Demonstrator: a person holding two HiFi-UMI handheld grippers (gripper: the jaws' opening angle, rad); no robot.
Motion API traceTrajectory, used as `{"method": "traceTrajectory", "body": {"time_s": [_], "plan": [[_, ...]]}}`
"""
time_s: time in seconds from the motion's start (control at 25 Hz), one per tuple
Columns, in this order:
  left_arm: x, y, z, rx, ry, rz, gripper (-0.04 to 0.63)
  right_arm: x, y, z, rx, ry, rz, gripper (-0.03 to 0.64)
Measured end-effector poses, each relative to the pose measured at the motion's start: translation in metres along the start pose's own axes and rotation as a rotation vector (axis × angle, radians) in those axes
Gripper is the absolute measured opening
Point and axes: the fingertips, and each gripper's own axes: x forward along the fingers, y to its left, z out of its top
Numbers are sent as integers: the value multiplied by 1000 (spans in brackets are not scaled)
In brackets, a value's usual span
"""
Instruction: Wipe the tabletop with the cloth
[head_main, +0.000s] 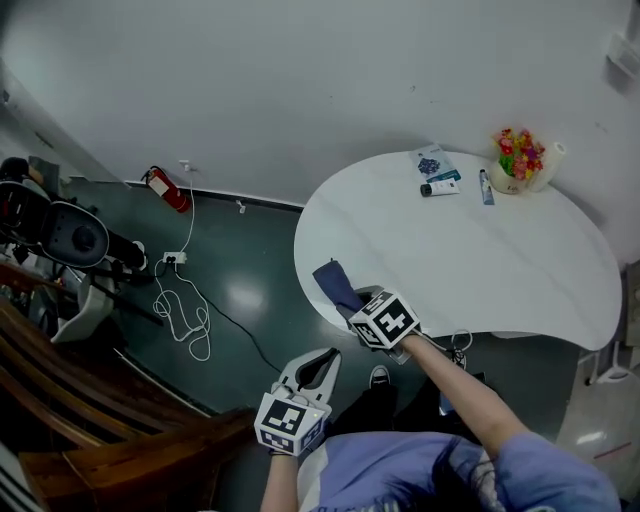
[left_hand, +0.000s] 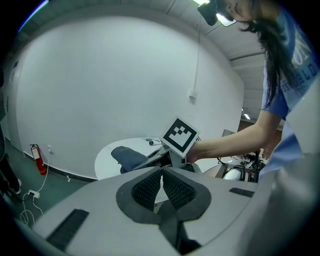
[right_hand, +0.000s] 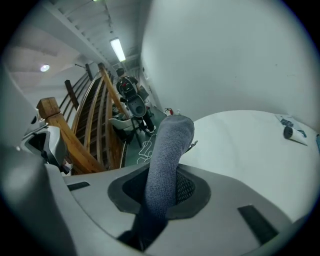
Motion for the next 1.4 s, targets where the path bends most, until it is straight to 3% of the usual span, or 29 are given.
{"method": "traceTrajectory", "body": {"time_s": [0.24,0.6,1.0,1.4], "plan": [[3,2,-4,-8,6,-1,17,27,20,-37,-15,97,42,78],[46,-21,14,41,12,-98,17,-16,-61,-81,116,112,-103,78],[114,-89,45,123,38,-227,17,-128,-174,-142,319,37,-292,78],[198,-201,80,197,49,-374,17,-282,-277,-226,491,-26,-486,78]]}}
